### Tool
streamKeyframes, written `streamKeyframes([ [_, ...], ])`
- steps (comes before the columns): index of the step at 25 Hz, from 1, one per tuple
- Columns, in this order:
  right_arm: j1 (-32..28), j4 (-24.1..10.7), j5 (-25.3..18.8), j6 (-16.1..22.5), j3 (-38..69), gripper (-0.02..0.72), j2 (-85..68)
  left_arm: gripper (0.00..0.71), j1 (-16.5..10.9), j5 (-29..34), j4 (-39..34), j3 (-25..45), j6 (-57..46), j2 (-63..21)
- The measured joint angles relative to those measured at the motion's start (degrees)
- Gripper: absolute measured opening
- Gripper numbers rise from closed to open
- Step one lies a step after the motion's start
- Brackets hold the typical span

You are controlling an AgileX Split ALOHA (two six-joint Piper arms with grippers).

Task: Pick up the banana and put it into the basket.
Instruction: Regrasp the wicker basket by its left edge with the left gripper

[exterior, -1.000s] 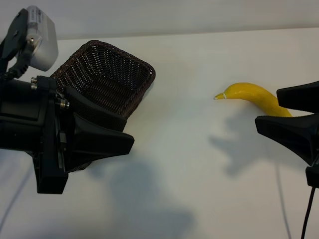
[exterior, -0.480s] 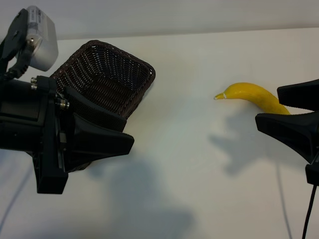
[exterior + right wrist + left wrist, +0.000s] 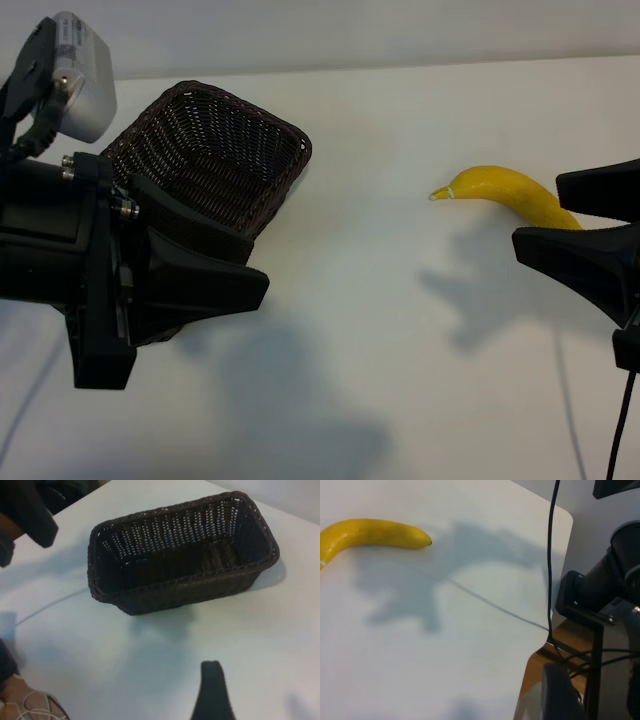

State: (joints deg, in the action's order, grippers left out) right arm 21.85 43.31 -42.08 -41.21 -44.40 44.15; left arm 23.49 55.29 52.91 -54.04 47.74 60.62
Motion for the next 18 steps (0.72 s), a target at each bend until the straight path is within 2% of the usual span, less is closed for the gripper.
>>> streamKeyframes([
  [11, 0.0, 0.0, 0.0, 0.0, 0.0, 0.526, 0.0, 0.391, 0.0, 3.2, 0.4, 0.0, -1.5, 0.0],
  [15, 0.0, 0.0, 0.0, 0.0, 0.0, 0.526, 0.0, 0.391, 0.0, 6.8, 0.2, 0.0, -9.5, -0.6],
  [18, 0.0, 0.0, 0.0, 0.0, 0.0, 0.526, 0.0, 0.391, 0.0, 4.4, -3.2, 0.0, -17.5, -4.9],
])
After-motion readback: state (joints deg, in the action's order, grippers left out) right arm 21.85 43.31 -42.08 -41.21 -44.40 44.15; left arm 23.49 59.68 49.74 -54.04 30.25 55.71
